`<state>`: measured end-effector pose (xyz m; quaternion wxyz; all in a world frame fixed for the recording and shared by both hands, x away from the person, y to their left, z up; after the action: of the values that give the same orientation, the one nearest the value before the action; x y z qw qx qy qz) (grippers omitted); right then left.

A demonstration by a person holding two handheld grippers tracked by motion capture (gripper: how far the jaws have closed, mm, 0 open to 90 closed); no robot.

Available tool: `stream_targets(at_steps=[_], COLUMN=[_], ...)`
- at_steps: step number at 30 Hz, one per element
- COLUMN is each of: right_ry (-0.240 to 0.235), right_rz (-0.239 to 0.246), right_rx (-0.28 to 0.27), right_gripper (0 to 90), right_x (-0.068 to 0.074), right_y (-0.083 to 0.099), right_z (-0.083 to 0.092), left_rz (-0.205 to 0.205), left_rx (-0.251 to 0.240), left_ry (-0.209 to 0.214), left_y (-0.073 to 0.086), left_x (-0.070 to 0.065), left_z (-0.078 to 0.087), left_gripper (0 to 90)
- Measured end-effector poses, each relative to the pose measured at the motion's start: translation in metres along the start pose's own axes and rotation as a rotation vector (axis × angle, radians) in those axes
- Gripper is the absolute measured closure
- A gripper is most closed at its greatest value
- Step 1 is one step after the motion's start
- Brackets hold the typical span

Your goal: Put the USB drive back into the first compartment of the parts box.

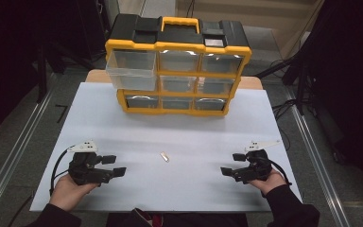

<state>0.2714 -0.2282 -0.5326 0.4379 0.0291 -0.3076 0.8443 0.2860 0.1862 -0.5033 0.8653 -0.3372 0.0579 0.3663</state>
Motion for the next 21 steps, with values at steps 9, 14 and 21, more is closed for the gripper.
stream_targets(at_steps=[9, 14, 21], right_ry=[-0.009, -0.024, -0.042], right_rz=[-0.004, 0.008, -0.008], right_rx=[0.002, 0.004, -0.009], right_gripper=[13.2, 13.2, 13.2], right_x=[0.001, 0.003, 0.002], right_y=[0.0, -0.003, -0.013], right_z=[-0.001, -0.004, -0.009], left_rz=[-0.002, 0.0, 0.002], left_rx=[-0.002, -0.006, 0.0], left_ry=[0.005, 0.008, -0.001], left_y=[0.0, -0.001, -0.001], left_x=[-0.001, 0.0, 0.0], left_z=[0.0, 0.0, 0.0], left_gripper=[29.3, 29.3, 29.4])
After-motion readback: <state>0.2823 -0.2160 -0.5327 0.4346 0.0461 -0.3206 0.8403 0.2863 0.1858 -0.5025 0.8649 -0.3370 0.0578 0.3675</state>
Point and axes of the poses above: each handheld gripper's, and its own axes: z roughly backward along the jaws, y roughly out of its underside, x roughly to its left, the point moved 7 cm from there along -z, roughly forward along the jaws, and after that the axes turned 12 degrees about x, right-handed, at the moved point
